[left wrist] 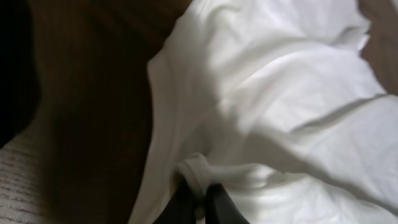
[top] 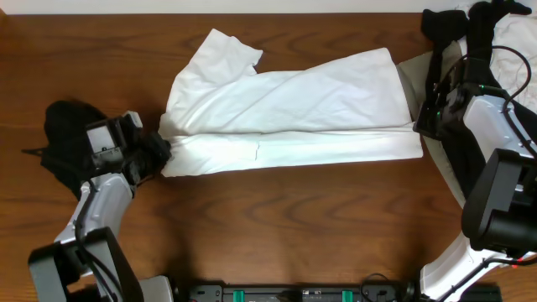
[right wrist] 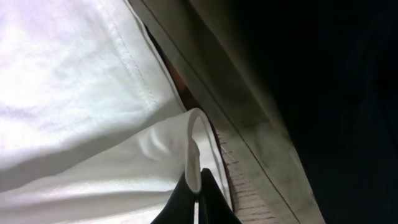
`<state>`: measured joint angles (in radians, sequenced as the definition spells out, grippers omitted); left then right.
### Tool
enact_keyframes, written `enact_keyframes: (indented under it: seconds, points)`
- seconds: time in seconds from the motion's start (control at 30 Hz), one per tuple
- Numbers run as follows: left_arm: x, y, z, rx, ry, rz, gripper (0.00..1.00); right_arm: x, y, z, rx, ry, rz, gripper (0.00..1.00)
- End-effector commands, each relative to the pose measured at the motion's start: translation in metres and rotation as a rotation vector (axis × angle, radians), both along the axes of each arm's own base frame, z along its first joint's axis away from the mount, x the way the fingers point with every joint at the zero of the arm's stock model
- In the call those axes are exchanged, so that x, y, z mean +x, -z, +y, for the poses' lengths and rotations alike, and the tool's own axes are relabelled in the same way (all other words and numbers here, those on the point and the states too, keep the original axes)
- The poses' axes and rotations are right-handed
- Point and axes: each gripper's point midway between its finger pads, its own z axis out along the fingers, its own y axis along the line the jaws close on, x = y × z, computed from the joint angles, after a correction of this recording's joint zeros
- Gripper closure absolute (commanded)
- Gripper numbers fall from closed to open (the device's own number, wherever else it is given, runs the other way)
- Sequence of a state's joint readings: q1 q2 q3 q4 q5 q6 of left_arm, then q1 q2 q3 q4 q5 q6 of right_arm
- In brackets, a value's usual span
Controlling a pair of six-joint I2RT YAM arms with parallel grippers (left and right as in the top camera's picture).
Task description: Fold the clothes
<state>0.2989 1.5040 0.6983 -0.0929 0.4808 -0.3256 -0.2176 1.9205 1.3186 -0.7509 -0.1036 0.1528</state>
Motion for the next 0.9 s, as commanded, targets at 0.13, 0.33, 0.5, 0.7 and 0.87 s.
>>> enact_keyframes:
  seconds: [0.13,0.33,0.5,0.7,0.87]
  points:
    - [0.007,0.006,0.008,0.023,-0.020,0.008,0.78,0.000,0.000,-0.004,-0.021,0.018,0.002,0.93]
    - [0.007,0.007,0.008,0.022,-0.019,0.008,0.58,-0.002,0.001,-0.003,-0.019,0.017,0.011,0.82]
    - [0.006,0.006,0.006,0.012,-0.013,0.008,0.58,-0.005,0.002,-0.002,-0.017,0.017,0.023,0.82]
    - [0.011,-0.016,0.003,0.009,0.002,-0.057,0.59,-0.008,0.002,-0.002,-0.015,0.009,0.036,0.88]
    - [0.011,-0.050,-0.008,0.009,0.036,-0.143,0.59,-0.013,0.003,-0.002,-0.021,0.008,0.055,0.83]
